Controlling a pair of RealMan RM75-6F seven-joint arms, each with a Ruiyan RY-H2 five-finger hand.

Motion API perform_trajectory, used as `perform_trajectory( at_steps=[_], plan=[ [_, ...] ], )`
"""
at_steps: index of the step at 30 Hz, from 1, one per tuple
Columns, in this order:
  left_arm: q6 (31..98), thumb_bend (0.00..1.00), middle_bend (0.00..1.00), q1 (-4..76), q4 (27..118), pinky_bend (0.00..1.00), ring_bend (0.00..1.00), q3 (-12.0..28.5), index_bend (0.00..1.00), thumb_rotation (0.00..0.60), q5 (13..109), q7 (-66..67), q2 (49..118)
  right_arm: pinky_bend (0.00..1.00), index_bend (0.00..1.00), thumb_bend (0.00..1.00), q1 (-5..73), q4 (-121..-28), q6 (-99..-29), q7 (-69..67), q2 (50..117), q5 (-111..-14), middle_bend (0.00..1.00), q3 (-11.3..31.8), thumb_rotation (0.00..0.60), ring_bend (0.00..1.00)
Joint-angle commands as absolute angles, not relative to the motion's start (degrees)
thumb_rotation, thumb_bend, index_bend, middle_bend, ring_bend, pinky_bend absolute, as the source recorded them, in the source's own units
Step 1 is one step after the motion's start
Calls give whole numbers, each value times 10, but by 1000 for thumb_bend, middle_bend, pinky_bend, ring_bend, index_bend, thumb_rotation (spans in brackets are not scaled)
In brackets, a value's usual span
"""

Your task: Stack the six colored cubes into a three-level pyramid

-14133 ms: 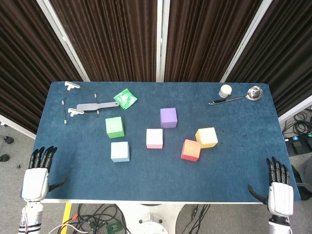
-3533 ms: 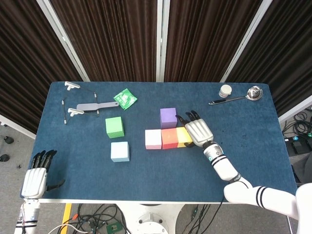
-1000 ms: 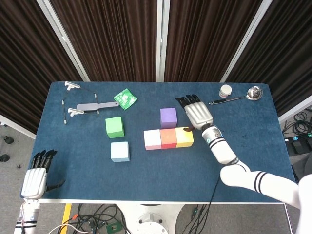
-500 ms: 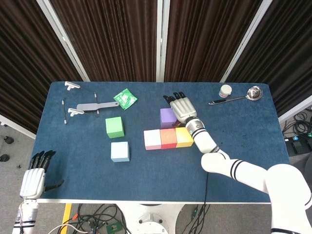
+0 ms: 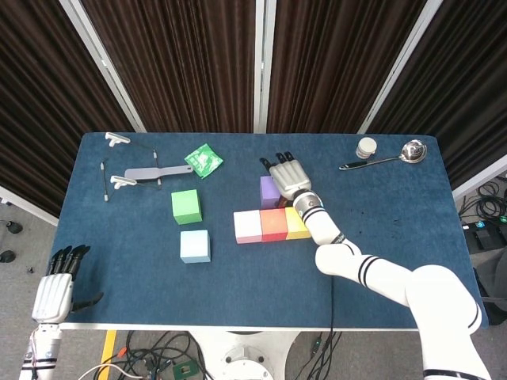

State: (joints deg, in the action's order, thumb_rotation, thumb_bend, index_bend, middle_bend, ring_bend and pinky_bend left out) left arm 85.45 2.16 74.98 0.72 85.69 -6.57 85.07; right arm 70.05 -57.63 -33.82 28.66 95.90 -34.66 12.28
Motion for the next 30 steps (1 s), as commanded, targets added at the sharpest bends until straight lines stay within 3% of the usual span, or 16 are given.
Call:
perform_trajectory(
  at_steps=[1,6,13,23,30],
  plan=[
    [855,38,88,21,749,0,0,7,122,600,857,-67,851,0,0,24,703,-566,-344,285,968,-351,342,121,600,0],
    [854,38,88,20,747,0,0,7,122,600,855,-69,851,0,0,87,702,-551,-365,281,978,-370,455,123,600,40],
    [855,38,87,19,749,0,0,8,123,600,854,-67,849,0,0,101,692,-584,-403,256,955,-409,480,145,600,54],
    [856,38,88,22,763,0,0,9,122,600,857,-50,845,0,0,116,657,-823,-465,281,796,-400,478,165,600,54],
    [858,37,88,21,771,0,0,9,123,600,857,-40,845,0,0,115,637,-961,-509,319,706,-394,482,151,600,54]
  ],
)
